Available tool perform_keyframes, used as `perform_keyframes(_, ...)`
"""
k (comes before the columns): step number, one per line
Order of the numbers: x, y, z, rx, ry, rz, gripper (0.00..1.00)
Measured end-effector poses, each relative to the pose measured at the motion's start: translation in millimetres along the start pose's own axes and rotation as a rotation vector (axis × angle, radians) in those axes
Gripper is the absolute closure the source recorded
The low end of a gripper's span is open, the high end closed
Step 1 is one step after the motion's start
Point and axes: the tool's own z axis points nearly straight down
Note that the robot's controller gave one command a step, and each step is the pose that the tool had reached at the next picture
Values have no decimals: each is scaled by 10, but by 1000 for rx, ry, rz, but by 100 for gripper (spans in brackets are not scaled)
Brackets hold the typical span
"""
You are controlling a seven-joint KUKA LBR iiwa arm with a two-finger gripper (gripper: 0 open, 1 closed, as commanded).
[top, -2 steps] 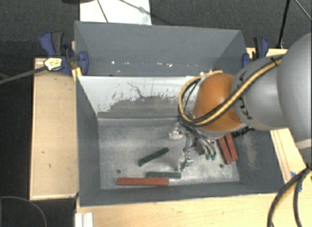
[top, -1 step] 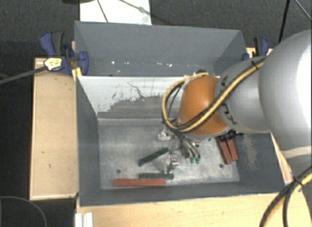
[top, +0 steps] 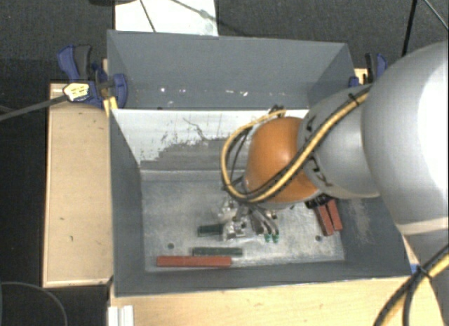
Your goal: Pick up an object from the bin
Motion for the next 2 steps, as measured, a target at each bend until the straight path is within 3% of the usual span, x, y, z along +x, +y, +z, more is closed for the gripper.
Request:
perform_keyframes(1,0,0,0,0,0,-1,100)
perform_keyframes(2,119,226,-1958,2,13,-1,100)
